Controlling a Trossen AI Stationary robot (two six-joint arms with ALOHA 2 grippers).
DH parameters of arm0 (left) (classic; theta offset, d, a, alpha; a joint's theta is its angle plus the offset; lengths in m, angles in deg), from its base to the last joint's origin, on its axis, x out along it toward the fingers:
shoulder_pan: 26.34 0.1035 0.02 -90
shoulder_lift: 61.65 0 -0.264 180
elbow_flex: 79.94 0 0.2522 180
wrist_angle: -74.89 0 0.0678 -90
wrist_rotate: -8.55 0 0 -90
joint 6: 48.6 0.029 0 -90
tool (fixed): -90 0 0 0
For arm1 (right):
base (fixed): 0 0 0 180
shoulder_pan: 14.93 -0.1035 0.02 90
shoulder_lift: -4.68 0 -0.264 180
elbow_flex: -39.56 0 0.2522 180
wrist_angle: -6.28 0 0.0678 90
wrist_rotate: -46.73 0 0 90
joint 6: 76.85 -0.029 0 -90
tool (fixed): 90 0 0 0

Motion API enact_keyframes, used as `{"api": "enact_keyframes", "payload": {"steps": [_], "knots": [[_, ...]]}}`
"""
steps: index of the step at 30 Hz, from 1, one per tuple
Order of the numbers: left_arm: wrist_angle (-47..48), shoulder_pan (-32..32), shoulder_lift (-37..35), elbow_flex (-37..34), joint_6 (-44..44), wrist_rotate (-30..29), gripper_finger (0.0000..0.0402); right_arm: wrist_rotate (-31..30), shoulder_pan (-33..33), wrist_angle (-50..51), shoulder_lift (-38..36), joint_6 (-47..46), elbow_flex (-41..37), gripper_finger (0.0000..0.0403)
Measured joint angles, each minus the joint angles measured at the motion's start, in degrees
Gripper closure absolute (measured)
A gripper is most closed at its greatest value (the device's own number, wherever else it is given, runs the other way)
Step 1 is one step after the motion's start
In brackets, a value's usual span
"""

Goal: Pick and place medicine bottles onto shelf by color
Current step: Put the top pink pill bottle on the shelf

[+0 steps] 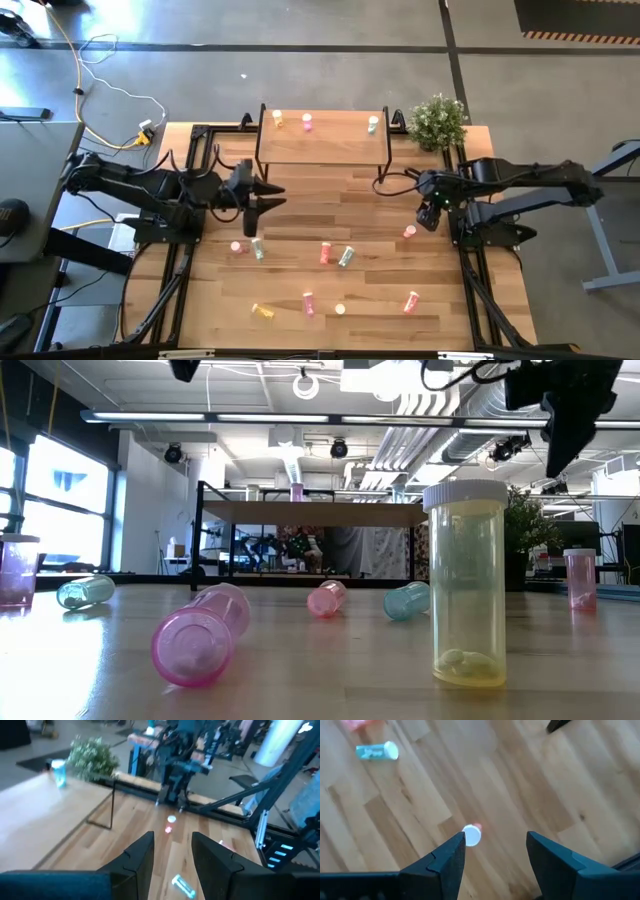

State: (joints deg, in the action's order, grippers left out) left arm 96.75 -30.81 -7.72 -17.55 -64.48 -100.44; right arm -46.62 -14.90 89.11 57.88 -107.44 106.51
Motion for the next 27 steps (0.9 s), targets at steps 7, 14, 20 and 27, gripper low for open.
{"api": "enact_keyframes", "payload": {"steps": [7, 14, 20, 27], "knots": [[-2.06, 4.47, -1.04, -1.18, 5.86, 3.29, 0.0281, 2.97, -0.07, -5.35, -2.79, 0.06, -5.61, 0.0201], [-1.98, 7.21, -0.76, -1.18, 6.08, 6.82, 0.0281, 7.4, -0.07, -8.08, -2.83, 6.76, -10.79, 0.0201], [-1.9, 7.24, -0.69, -1.2, 6.07, 6.57, 0.0281, 8.36, -0.07, -10.84, -2.61, 11.63, -13.8, 0.0201], [-1.89, 7.24, -0.69, -1.2, 6.06, 6.54, 0.028, 7.94, -0.07, -14.12, -2.5, 12.65, -15.69, 0.0201]]}}
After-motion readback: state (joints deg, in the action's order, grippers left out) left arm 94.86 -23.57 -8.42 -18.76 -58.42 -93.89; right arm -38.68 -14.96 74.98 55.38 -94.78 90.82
